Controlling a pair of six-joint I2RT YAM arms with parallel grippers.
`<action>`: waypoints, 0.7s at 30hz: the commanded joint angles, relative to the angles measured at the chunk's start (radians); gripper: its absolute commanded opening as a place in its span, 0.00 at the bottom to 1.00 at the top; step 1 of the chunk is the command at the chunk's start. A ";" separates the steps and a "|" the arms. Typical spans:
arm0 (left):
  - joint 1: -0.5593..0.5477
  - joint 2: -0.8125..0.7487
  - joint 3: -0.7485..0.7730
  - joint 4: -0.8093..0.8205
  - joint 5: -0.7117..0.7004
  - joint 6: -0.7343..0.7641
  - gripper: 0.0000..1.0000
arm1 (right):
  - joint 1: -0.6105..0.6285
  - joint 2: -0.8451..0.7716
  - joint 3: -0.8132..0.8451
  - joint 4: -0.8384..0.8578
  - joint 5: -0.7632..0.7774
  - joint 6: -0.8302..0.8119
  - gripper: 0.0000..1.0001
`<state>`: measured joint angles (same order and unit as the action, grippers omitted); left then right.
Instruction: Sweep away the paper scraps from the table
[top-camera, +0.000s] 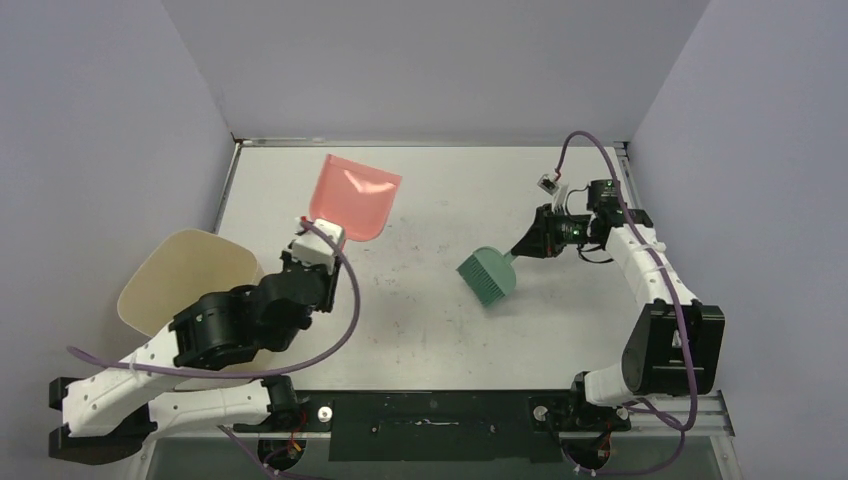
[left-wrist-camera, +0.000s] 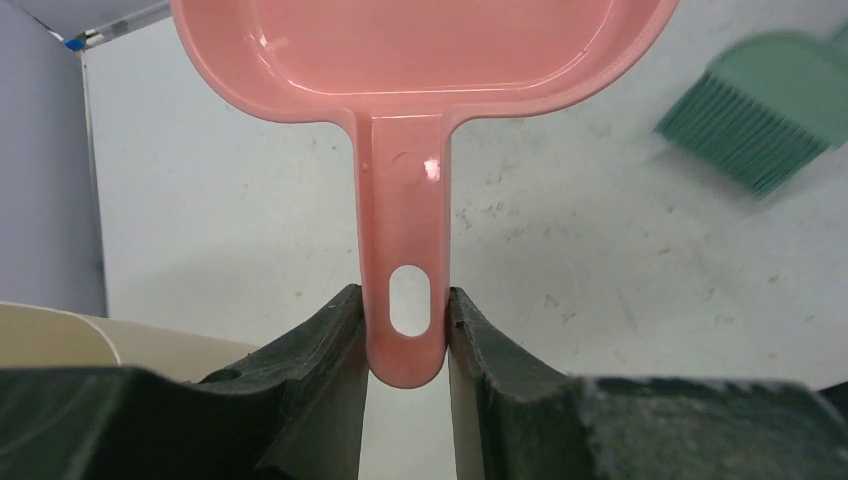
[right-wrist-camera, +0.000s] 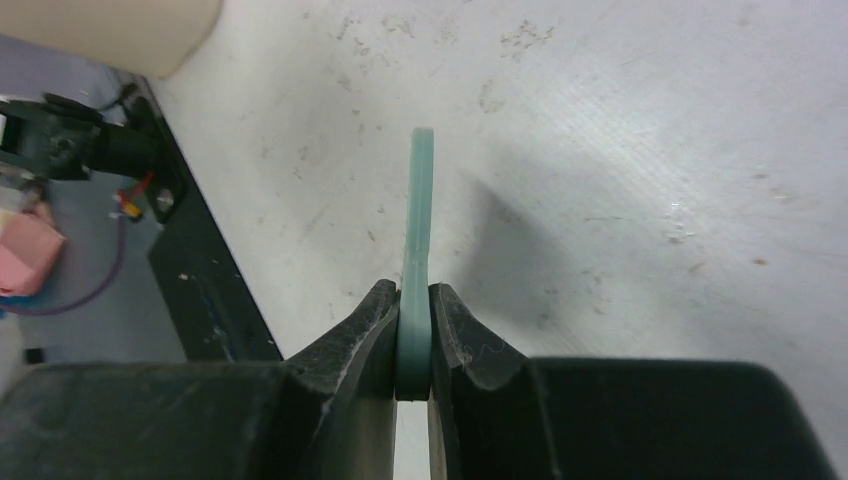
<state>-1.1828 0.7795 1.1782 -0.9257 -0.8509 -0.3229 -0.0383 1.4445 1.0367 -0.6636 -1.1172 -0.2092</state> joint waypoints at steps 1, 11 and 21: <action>0.004 0.156 0.116 -0.234 0.096 -0.024 0.00 | -0.002 -0.104 0.178 -0.212 0.105 -0.256 0.05; 0.156 0.373 0.116 -0.112 0.364 -0.226 0.00 | 0.009 -0.348 0.209 -0.138 0.443 -0.426 0.05; 0.447 0.677 0.089 0.160 0.650 -0.179 0.03 | 0.032 -0.460 -0.091 0.371 0.694 -0.484 0.05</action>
<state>-0.7708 1.3506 1.2106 -0.8932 -0.3004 -0.5179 -0.0135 0.9306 1.0046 -0.5739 -0.5457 -0.6491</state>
